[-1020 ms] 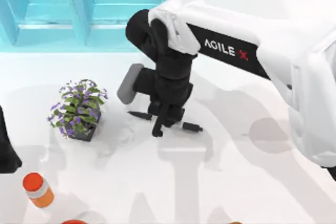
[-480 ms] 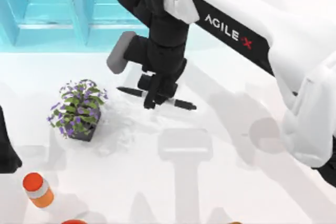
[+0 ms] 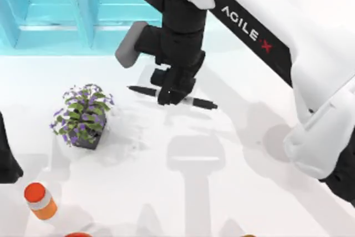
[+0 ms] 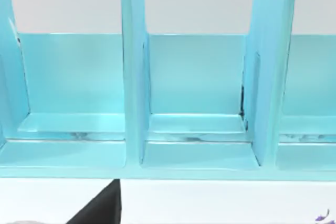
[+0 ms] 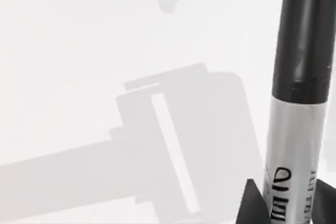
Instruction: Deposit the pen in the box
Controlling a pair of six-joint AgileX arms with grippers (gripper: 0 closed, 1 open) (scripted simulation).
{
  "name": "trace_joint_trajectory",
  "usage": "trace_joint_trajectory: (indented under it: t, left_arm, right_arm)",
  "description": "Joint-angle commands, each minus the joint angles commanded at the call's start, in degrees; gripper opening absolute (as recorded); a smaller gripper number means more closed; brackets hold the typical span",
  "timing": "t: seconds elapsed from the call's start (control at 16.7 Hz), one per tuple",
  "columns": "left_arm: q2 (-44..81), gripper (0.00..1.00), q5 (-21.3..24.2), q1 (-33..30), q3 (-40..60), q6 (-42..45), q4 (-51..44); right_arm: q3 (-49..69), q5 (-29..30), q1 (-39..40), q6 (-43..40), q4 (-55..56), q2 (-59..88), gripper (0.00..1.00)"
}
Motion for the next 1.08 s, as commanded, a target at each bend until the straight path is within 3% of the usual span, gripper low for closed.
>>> trace_joint_trajectory:
  t: [0.3, 0.54, 0.78, 1.08]
  left_arm:
    - [0.0, 1.00, 0.0, 0.0, 0.0, 0.0, 0.0]
    - [0.0, 1.00, 0.0, 0.0, 0.0, 0.0, 0.0]
    - [0.0, 1.00, 0.0, 0.0, 0.0, 0.0, 0.0]
    - [0.0, 1.00, 0.0, 0.0, 0.0, 0.0, 0.0]
  right_arm:
    - [-0.6, 0.2, -0.6, 0.7, 0.0, -0.7, 0.00]
    - [-6.1, 2.3, -8.2, 9.3, -1.2, -6.4, 0.00]
    - [-15.7, 5.2, -22.2, 26.8, -0.8, -16.1, 0.00]
    - [-31.1, 7.8, -42.2, 55.0, 4.1, -28.7, 0.00]
